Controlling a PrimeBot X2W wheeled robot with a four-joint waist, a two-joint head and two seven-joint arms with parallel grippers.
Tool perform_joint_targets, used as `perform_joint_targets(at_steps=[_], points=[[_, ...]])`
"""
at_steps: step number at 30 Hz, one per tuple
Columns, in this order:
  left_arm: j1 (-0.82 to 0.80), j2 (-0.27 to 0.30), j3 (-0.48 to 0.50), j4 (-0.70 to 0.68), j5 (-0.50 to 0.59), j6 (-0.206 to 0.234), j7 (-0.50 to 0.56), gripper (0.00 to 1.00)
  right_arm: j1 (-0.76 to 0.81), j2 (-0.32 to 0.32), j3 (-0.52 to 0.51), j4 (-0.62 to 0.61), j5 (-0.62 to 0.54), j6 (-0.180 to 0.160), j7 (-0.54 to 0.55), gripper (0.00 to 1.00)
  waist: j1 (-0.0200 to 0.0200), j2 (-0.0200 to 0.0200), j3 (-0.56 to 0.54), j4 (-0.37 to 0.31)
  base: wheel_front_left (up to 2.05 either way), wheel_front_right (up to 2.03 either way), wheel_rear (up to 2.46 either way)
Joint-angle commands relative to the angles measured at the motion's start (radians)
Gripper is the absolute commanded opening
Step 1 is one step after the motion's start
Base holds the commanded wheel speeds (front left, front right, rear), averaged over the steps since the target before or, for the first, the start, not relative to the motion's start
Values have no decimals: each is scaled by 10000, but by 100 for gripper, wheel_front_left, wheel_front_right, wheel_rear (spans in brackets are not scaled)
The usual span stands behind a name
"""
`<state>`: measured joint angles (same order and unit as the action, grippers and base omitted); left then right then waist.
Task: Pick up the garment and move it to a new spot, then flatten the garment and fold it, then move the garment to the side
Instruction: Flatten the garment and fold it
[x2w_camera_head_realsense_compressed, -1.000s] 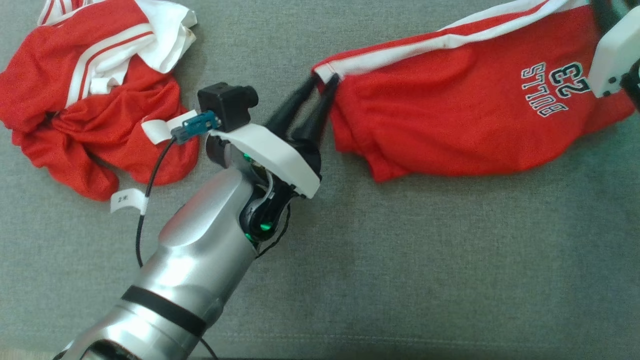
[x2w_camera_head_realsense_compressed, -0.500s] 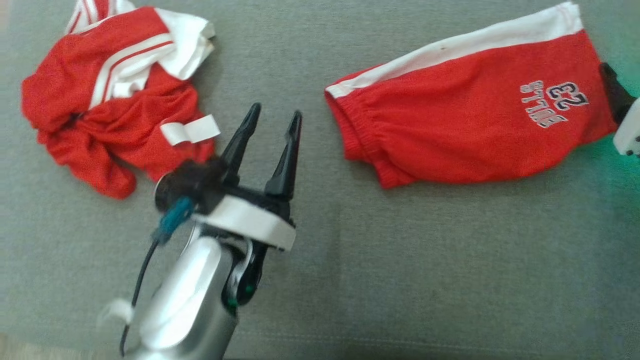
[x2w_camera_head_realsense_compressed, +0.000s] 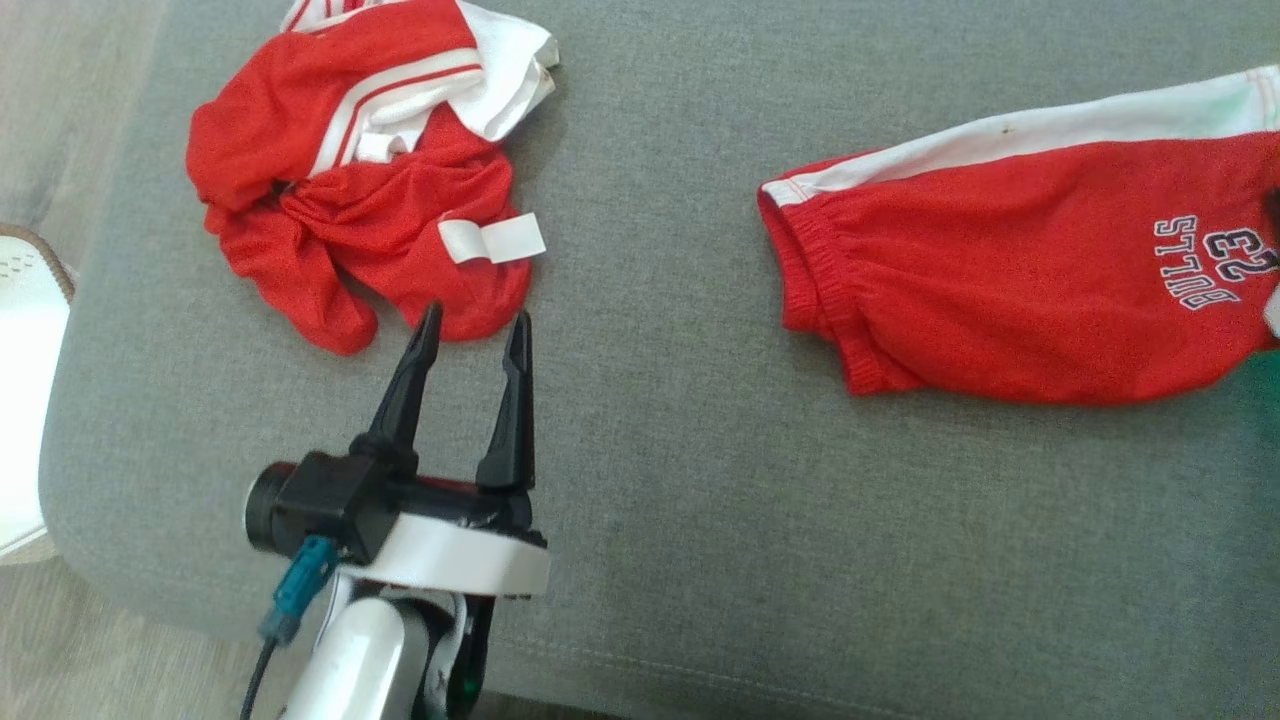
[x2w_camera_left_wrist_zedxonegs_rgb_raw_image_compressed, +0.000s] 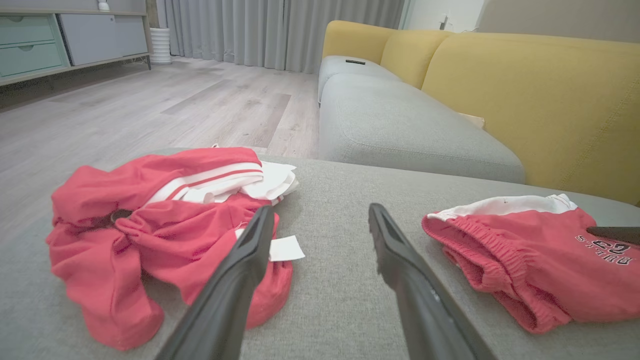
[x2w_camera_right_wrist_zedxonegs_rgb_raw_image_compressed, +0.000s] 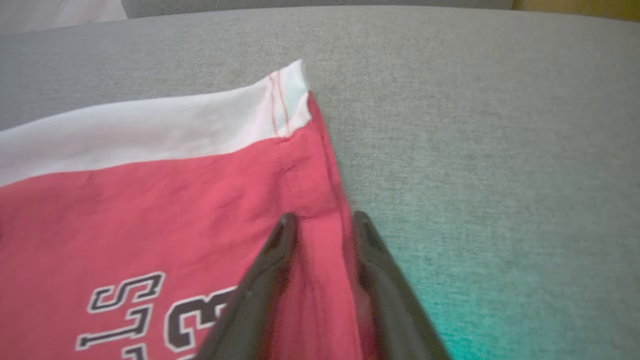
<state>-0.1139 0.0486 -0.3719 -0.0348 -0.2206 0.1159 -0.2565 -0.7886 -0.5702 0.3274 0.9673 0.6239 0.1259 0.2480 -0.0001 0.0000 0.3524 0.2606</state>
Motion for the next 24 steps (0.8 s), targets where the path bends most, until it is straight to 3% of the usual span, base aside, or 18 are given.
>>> perform_joint_targets(at_steps=[1,7,16,24], points=[[-57,21,351,-427,38,57,-52,100,356,10,252,15,93,48,149,0,1,0,-85,22,0,0,0],[322,18,430,-431,43,98,-53,100,314,30,407,407,51,48,-345,0,1,0,-509,-378,0,0,0],[551,17,512,-275,75,-9,-53,100,118,-613,665,986,-496,48,-889,0,1,0,-1203,-1244,0,0,0],[658,17,432,43,-28,-15,-53,100,-177,-184,994,5,-296,48,-1307,0,1,0,-1680,-1514,0,0,0]])
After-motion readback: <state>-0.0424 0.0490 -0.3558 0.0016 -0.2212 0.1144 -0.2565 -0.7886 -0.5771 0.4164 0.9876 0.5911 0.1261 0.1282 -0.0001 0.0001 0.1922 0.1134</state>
